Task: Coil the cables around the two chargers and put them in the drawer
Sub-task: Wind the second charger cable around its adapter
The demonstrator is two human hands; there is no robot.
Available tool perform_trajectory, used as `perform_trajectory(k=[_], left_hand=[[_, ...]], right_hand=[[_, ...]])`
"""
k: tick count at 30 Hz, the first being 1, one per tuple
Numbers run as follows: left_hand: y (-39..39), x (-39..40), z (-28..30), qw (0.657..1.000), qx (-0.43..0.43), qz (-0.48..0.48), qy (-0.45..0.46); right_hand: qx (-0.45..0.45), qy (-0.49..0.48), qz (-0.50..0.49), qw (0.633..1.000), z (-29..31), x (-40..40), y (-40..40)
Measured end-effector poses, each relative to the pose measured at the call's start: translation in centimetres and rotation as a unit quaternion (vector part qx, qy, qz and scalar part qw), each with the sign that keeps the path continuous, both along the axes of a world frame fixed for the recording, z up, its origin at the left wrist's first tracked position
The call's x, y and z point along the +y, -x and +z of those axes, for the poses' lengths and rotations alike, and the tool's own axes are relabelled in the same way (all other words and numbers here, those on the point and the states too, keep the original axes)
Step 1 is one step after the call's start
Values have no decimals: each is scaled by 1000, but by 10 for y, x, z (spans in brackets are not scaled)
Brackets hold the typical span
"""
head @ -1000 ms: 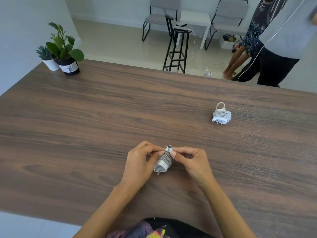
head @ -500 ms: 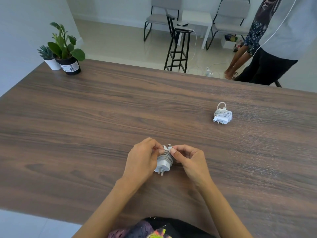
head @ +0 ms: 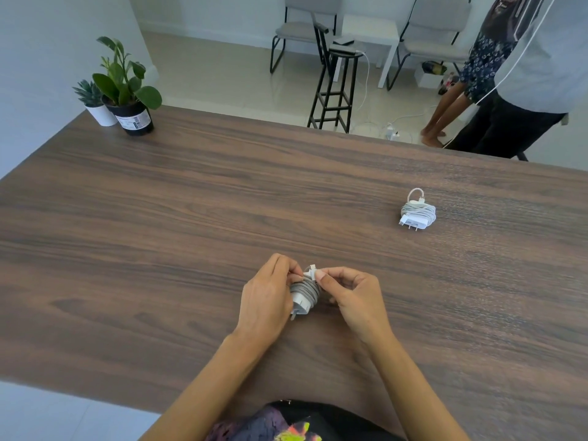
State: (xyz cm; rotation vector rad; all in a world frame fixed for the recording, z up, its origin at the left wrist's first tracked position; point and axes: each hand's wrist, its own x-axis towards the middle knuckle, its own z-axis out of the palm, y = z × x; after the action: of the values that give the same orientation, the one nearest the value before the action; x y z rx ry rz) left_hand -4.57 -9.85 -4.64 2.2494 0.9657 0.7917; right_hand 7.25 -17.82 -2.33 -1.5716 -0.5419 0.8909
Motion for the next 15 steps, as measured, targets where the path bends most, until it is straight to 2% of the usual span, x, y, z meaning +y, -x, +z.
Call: perform_trajectory(k=[7, 15], left_hand=[[-1, 1, -12, 998, -50, 19, -18], [10, 7, -16, 995, -98, -2, -16]], right_hand=[[-13, 6, -6, 1000, 2, 2, -2], [2, 25, -8, 1000, 2, 1, -3]])
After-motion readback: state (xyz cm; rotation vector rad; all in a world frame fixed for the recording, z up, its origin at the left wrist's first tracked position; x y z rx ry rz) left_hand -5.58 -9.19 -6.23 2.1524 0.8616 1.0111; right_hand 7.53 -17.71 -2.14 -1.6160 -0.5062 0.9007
